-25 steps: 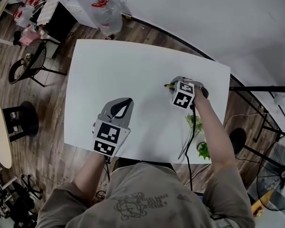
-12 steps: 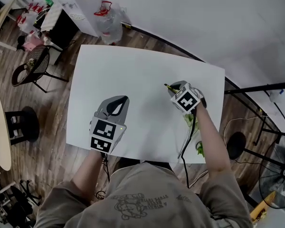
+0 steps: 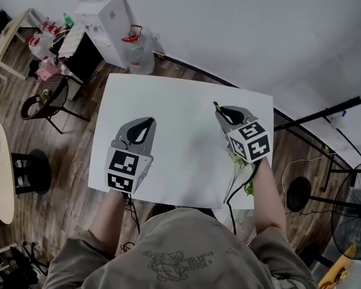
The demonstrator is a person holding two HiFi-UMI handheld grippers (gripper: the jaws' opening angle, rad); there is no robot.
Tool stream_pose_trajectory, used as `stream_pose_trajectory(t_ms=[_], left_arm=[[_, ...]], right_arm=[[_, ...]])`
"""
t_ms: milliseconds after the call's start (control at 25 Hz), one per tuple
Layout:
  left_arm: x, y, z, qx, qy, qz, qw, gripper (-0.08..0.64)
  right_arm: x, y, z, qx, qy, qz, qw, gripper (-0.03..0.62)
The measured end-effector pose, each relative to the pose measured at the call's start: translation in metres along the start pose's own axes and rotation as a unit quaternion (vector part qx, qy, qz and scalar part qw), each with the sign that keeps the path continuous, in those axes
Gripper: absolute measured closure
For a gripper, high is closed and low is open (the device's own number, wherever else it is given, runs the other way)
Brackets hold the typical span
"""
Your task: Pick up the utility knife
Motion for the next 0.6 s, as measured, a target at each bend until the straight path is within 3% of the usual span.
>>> stream_pose_trajectory(t_ms=[320, 480, 600], left_arm=[[0.014, 0.04, 0.03, 0.051, 0.01, -0.059, 0.9969, 0.56], [0.02, 0.057, 0.048, 0.079, 0.007, -0.061, 0.995, 0.56], [0.025, 0.071, 0.067, 0.108, -0.012, -0.032, 0.9936, 0.56]], right_arm=[[-0.041, 0.047, 0.095, 0.126, -0.053, -0.004, 0.991, 0.518], [-0.055, 0.057, 0.131, 0.166, -0.075, -0.002, 0.983, 0.518], [-0.061, 0.063, 0.154, 0.19, -0.098, 0.001, 0.977, 0.518]])
Point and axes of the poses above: the fingertips, and each gripper's own axes: z backward along the fingers, x to its right, y out of its top, the point moved 6 cm from there along z, backward along the fingers, and after that the axes turned 1 degree about z, right-handed, at the moved point
